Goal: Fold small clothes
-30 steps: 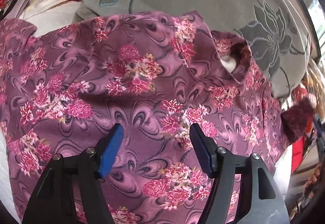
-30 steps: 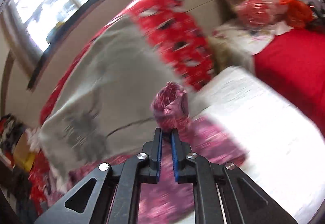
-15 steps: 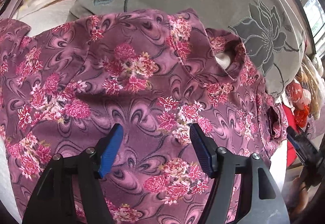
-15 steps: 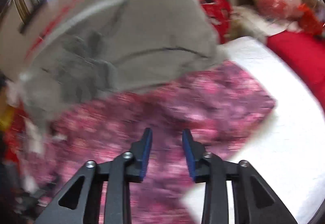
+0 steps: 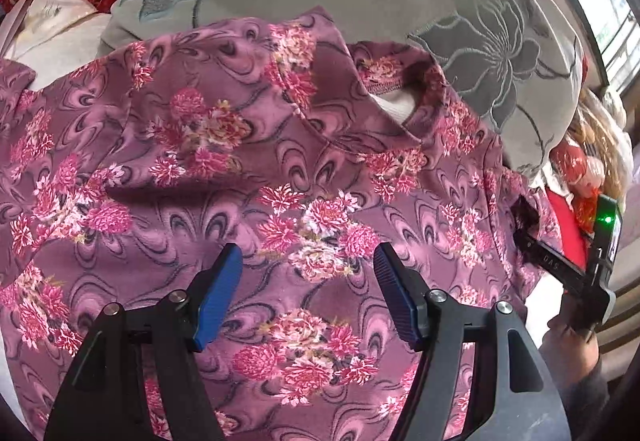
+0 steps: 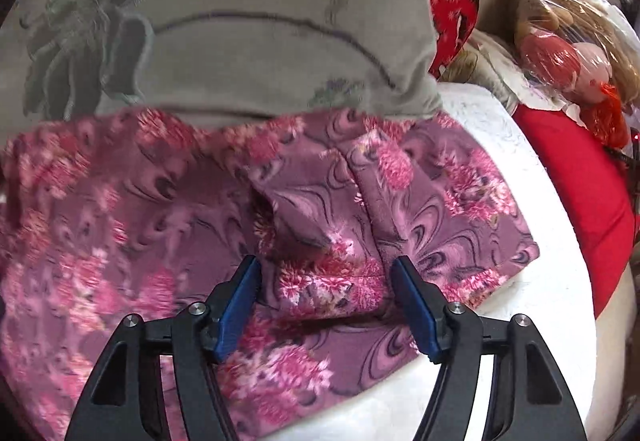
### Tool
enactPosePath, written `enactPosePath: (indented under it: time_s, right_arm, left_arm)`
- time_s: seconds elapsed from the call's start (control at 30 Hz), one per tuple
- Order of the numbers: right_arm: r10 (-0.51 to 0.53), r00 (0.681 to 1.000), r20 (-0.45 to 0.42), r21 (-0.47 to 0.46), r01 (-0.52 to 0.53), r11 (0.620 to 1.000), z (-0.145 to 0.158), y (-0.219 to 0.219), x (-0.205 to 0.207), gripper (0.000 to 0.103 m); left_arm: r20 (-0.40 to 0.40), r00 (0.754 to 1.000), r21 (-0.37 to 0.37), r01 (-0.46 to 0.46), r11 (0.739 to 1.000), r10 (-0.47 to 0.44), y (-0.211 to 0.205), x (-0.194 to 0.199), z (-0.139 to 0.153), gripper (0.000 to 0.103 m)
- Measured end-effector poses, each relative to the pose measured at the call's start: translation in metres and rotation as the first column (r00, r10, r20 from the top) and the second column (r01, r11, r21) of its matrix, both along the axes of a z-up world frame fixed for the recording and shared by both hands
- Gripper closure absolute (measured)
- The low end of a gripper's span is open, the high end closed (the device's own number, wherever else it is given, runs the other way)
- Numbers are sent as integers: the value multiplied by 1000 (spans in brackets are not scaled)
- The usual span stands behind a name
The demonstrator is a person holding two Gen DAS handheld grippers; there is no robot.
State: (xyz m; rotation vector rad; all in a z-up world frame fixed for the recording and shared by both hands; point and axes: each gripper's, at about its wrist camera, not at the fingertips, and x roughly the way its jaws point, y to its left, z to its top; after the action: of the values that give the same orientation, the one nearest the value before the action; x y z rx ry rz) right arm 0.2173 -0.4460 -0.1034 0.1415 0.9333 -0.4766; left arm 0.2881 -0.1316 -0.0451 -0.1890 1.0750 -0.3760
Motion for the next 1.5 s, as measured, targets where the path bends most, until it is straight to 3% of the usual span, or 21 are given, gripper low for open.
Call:
enactPosePath:
  time_s: [0.07, 0.1, 0.13, 0.2, 0.3, 0.43, 0.57, 0.63, 0.93, 1.2, 1.4, 1.47, 1.5]
  right_arm:
    - [5, 999, 33, -3, -5, 1000, 2, -3, -2, 53]
    - [13, 998, 58, 20, -14, 1000, 5, -6, -4, 75]
    - [24, 996, 81, 62, -29, 998, 8, -9, -6, 86]
    - [26, 994, 106, 76, -34, 997, 16, -10, -10, 96]
    - [48, 985, 164, 124, -69, 990, 32, -7, -18, 96]
    - [94, 960, 264, 205, -151, 967, 58, 17, -29, 96]
    - [159, 933, 323, 286, -256, 923, 70, 60, -29, 96]
    - [195, 921, 337, 319, -307, 897, 72, 93, -30, 96]
    - [339, 878, 338, 381, -457, 804, 61, 196, -17, 96]
    - [388, 867, 312, 461, -496, 736, 45, 246, -7, 96]
    - [394, 896, 204, 599, -433, 674, 7, 254, -3, 85]
    - [379, 897, 228, 623, -434, 651, 11, 242, -15, 80]
    - [364, 898, 247, 623, -435, 651, 15, 233, -23, 72]
  left_arm:
    - [1, 1000, 6, 2, 1000, -2, -5, -1, -6, 36]
    - [3, 1000, 9, 4, 1000, -4, -6, -1, -7, 36]
    - [3, 1000, 14, 7, 1000, -7, -8, 0, -8, 36]
    - [1, 1000, 28, 14, 999, -14, -14, -3, -11, 36]
    - [-17, 999, 23, 33, 999, -32, -18, -7, -12, 36]
    - [-95, 991, -55, 89, 995, -94, -15, -5, -12, 36]
    - [-197, 973, -162, 86, 983, -118, 9, 2, -10, 36]
    - [-222, 970, -180, 61, 982, -101, 25, 5, -6, 36]
    - [-225, 972, -167, 28, 986, -66, 69, 3, 9, 36]
    - [-237, 970, -238, -6, 971, -52, 97, -7, 7, 36]
    - [-296, 954, -287, -41, 957, -48, 102, -12, -8, 36]
    - [-301, 951, -297, -28, 954, -66, 94, -14, -9, 36]
    - [-301, 950, -298, -12, 955, -82, 86, -14, -10, 36]
